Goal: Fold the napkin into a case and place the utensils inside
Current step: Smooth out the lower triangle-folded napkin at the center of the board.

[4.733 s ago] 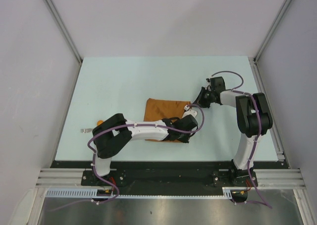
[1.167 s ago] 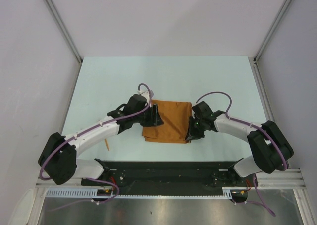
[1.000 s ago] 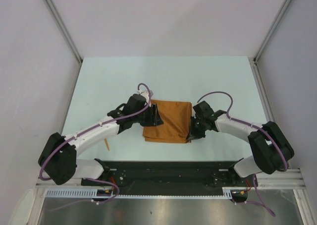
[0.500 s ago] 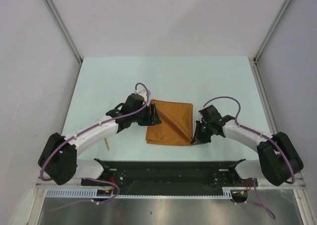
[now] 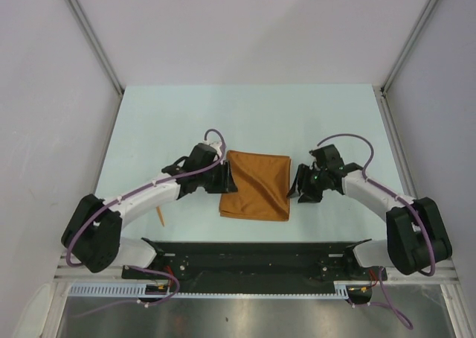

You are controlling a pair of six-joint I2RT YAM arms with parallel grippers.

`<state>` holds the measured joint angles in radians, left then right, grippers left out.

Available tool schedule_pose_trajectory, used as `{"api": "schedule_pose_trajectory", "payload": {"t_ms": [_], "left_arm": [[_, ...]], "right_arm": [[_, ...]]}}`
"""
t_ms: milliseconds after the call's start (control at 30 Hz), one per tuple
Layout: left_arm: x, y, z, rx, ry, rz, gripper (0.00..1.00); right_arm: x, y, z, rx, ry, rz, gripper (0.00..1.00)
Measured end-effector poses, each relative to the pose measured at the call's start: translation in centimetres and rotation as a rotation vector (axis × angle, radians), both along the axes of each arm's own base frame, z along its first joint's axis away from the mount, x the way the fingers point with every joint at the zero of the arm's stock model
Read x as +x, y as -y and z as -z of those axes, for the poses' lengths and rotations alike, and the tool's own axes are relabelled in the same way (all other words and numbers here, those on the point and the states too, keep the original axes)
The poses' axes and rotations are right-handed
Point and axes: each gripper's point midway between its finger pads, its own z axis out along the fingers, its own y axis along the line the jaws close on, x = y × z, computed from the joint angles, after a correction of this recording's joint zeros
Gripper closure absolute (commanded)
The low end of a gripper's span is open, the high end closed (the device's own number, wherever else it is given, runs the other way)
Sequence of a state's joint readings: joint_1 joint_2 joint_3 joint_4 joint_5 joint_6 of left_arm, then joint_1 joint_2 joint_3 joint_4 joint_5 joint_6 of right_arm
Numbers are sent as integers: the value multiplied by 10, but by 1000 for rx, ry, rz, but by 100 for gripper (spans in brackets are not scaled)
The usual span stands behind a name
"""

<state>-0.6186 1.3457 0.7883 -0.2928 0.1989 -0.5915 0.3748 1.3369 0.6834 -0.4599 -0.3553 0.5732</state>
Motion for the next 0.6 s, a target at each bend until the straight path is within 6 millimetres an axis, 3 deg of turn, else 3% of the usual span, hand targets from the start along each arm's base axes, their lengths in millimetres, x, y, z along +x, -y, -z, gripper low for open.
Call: {"api": "schedule_pose_trajectory", "payload": {"t_ms": [133, 233, 400, 600], "left_arm": [[-8, -4, 20, 21, -40, 4, 57], [-17, -11, 38, 48, -79, 3, 59], [-29, -19, 59, 76, -119, 2, 60], [-32, -20, 68, 67, -123, -1, 61]], "right_arm": [[48, 9, -23, 22, 93, 58, 51], [86, 13, -26, 25, 131, 86, 53], [126, 12, -5, 15, 133, 81, 55], [148, 10, 21, 33, 108, 72, 59]]}}
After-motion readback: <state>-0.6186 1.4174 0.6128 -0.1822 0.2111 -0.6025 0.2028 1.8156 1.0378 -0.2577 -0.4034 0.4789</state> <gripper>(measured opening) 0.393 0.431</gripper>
